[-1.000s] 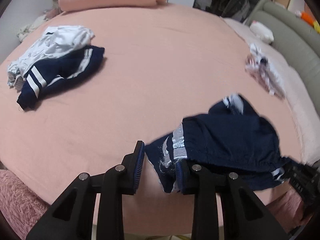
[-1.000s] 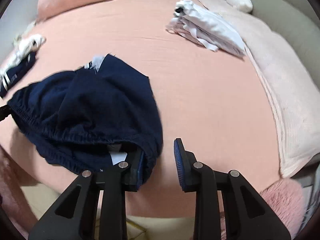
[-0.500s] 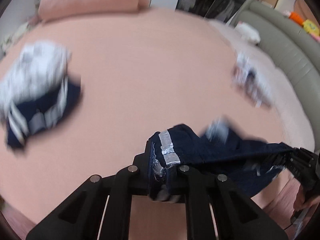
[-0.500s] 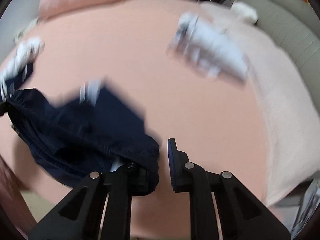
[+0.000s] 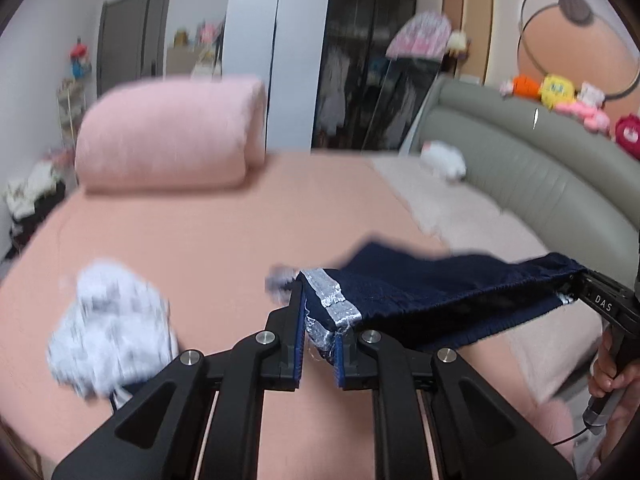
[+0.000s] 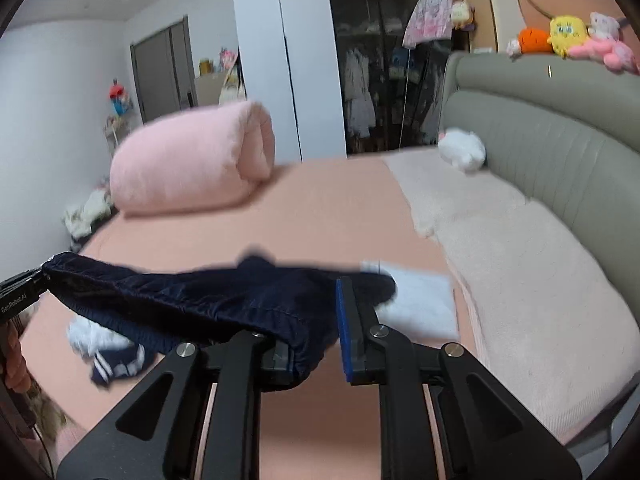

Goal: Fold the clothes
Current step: 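Carry the navy shorts with both grippers and shake them out above the bed, then lay the navy shorts flat on the bed with both grippers, smoothing them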

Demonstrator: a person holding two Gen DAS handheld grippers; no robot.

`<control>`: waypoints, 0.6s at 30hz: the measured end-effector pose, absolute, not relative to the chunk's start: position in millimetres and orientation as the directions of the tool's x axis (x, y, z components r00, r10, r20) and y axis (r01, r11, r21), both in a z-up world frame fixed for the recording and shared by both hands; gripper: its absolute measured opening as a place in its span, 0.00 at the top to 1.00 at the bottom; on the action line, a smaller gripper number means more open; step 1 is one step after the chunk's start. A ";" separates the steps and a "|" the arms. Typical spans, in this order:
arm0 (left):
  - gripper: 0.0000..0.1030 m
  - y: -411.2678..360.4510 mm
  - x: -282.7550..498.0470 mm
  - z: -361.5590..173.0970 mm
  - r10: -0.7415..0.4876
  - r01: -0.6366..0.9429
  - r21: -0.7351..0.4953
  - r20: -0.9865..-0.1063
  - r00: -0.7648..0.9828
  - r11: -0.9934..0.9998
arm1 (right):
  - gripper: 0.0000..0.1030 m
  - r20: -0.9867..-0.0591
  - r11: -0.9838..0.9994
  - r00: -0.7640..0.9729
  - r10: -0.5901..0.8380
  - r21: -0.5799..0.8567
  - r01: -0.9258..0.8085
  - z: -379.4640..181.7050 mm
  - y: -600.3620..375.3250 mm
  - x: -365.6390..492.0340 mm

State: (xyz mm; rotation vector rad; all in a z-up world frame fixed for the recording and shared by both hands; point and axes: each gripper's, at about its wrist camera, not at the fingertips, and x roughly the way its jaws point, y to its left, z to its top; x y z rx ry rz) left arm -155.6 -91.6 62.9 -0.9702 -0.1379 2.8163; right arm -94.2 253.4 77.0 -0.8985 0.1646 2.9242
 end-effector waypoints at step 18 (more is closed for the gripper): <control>0.60 -59.9 -111.7 -182.3 -0.072 -0.113 0.137 -0.888 -0.454 -0.984 | 0.84 -0.900 -0.997 -0.432 0.059 -0.034 -0.066 -179.1 233.2 -84.8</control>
